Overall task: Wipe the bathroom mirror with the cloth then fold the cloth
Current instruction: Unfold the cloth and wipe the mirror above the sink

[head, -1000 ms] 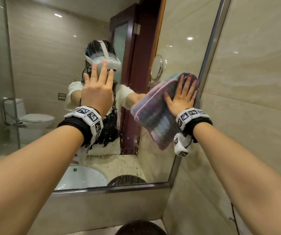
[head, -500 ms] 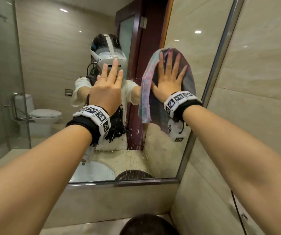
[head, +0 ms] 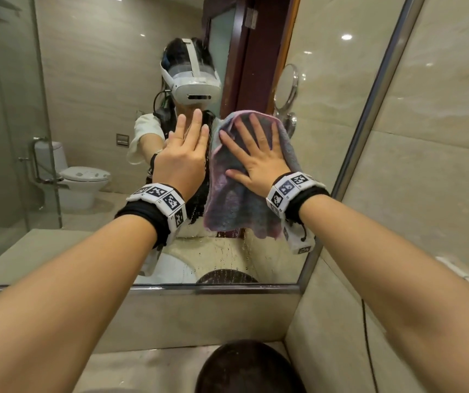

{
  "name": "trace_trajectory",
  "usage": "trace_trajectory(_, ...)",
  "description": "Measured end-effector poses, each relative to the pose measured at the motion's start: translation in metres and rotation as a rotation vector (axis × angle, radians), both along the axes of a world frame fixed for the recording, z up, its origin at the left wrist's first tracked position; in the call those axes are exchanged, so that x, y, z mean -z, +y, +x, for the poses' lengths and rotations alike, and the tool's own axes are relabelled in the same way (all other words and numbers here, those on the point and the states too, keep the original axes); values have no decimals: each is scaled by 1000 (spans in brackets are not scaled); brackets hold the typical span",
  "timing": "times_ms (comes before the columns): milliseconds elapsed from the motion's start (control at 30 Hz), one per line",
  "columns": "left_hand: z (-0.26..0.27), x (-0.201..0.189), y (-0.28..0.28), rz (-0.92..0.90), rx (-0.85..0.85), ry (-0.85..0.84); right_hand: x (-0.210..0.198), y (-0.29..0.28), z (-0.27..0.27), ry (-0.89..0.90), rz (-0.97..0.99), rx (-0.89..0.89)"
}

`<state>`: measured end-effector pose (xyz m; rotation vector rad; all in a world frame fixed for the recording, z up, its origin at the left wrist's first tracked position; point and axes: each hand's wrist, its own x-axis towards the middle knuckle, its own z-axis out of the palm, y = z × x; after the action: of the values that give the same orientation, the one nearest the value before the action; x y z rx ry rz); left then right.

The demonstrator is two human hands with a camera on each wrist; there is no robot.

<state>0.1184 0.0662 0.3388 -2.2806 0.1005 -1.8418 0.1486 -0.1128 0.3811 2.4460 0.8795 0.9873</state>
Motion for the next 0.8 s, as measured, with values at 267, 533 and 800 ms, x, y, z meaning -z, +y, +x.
trace_trajectory(267,3,1,-1,21,-13,0,-63,11,9,-45,689,204)
trace_trajectory(533,1,0,0,22,-16,-11,-82,18,5,-118,185,7)
trace_trajectory(800,0,0,3,38,9,-38,-8,1,7,-69,-5,-5)
